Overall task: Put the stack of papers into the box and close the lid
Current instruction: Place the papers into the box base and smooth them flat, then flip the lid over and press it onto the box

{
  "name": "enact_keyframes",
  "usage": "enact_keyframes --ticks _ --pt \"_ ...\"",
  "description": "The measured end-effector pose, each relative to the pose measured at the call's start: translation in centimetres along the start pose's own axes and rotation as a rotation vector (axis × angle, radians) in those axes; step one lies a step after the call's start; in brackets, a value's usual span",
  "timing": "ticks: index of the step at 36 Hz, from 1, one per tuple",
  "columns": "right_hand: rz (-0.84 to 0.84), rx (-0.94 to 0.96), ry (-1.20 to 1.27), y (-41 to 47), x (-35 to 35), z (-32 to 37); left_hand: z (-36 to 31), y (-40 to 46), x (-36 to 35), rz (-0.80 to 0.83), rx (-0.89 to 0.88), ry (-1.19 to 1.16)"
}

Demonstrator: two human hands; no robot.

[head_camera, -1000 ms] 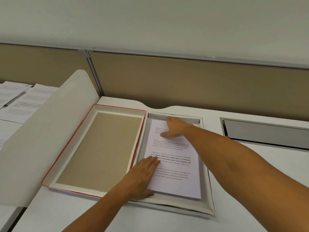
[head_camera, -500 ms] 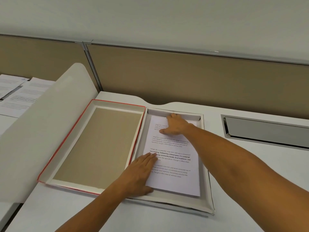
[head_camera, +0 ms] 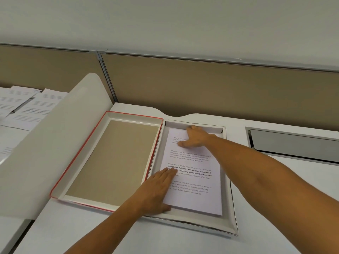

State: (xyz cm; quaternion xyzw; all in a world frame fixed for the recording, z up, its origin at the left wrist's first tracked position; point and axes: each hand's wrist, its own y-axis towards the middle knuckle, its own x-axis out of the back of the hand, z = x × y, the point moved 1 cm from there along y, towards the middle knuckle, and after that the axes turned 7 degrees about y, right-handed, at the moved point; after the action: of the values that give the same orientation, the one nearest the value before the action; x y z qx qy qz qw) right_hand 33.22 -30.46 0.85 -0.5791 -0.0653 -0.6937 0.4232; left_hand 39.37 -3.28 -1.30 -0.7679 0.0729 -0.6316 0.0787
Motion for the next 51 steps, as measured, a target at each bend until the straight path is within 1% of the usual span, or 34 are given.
enact_keyframes --ticks 3,6,10,13,16,19,21,23,29,32,35,37,40,43,46,48,51 --pt "-0.049 0.035 0.01 -0.2 0.3 -0.3 0.2 -0.1 0.1 0.0 -0.019 -0.016" --pt "-0.109 0.072 0.026 -0.8 0.7 -0.3 0.2 -0.5 0.6 -0.033 -0.042 -0.058" --pt "-0.152 0.109 0.067 -2.0 1.1 0.2 0.5 -1.3 1.1 -0.194 0.01 -0.139" --pt "-0.164 0.127 0.101 -3.0 1.2 1.2 0.9 -2.0 1.3 -0.348 0.125 -0.181" --pt "-0.17 0.155 0.151 -4.2 0.9 2.8 1.6 -3.0 1.3 -0.521 0.298 -0.267" --pt "-0.159 0.19 0.218 -5.5 0.1 4.6 2.3 -4.2 1.2 -0.654 0.489 -0.467" --pt "-0.151 0.216 0.251 -6.3 -0.3 5.8 2.7 -4.9 1.3 -0.731 0.568 -0.59" --pt "-0.148 0.242 0.269 -7.1 -0.4 7.0 3.2 -5.7 1.3 -0.79 0.636 -0.644" --pt "-0.143 0.29 0.293 -9.4 -0.8 10.6 4.7 -8.3 0.9 -0.846 0.837 -0.683" --pt "-0.134 0.331 0.274 -10.5 -1.7 12.4 5.3 -9.5 0.3 -0.851 0.895 -0.697" --pt "-0.118 0.353 0.275 -11.5 -2.9 14.1 5.8 -10.6 -0.2 -0.897 0.971 -0.694" --pt "-0.103 0.367 0.266 -12.1 -3.9 15.1 6.2 -11.4 -0.6 -0.915 1.068 -0.649" --pt "-0.069 0.386 0.254 -12.8 -5.5 16.6 6.8 -12.4 -1.0 -0.876 1.28 -0.577" --pt "-0.026 0.404 0.25 -13.3 -6.8 17.8 7.0 -13.2 -0.9 -0.875 1.412 -0.745" --pt "0.016 0.421 0.241 -13.7 -7.9 18.5 7.7 -13.6 -1.1 -0.886 1.49 -0.925" --pt "0.041 0.421 0.231 -13.8 -8.7 18.7 8.1 -13.9 -1.6 -0.895 1.5 -1.018" --pt "0.073 0.409 0.219 -13.9 -9.8 18.8 8.2 -14.1 -1.9 -0.926 1.442 -1.111"
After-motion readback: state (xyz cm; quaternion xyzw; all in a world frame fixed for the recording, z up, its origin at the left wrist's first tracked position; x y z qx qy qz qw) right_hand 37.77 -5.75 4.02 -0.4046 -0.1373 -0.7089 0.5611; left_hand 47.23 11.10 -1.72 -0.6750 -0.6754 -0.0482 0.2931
